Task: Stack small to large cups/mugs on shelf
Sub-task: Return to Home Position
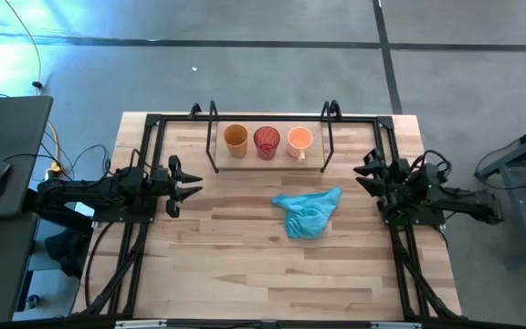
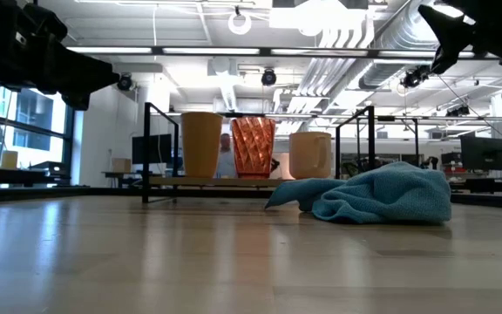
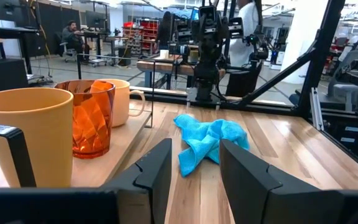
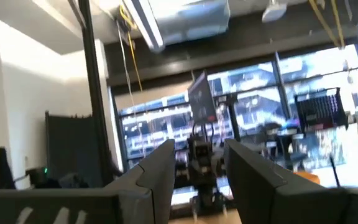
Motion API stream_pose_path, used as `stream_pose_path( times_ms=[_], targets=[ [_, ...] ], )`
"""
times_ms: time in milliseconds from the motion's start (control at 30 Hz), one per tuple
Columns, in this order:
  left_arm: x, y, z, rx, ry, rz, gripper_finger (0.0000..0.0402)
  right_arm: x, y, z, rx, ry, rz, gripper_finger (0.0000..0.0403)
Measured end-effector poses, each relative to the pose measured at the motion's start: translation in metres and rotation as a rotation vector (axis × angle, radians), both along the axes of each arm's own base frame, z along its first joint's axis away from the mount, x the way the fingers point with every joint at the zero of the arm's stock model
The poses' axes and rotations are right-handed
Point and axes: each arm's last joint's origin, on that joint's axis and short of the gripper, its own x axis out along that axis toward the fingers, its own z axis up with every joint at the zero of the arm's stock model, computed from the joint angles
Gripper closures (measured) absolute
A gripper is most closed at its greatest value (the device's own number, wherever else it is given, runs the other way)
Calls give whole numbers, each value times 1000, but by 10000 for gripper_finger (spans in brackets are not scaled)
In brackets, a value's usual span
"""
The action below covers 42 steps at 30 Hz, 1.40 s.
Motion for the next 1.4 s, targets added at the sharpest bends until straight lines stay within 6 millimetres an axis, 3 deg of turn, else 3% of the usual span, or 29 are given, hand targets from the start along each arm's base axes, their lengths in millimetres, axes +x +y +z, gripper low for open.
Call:
stream_pose_path(
  times_ms=[500, 867, 1133, 1400],
  targets=[
    [0, 0, 0, 0, 0, 0, 279, 2, -4, -3, 65, 16, -103, 272],
    [0, 0, 0, 0, 0, 0, 279, 10, -1, -8, 84, 95, -66, 272],
    [0, 0, 0, 0, 0, 0, 279, 18, 9, -23, -87, 260, 1, 272],
    [0, 0, 0, 0, 0, 0, 279, 20, 6, -34, -251, 372, -55, 272]
  ],
)
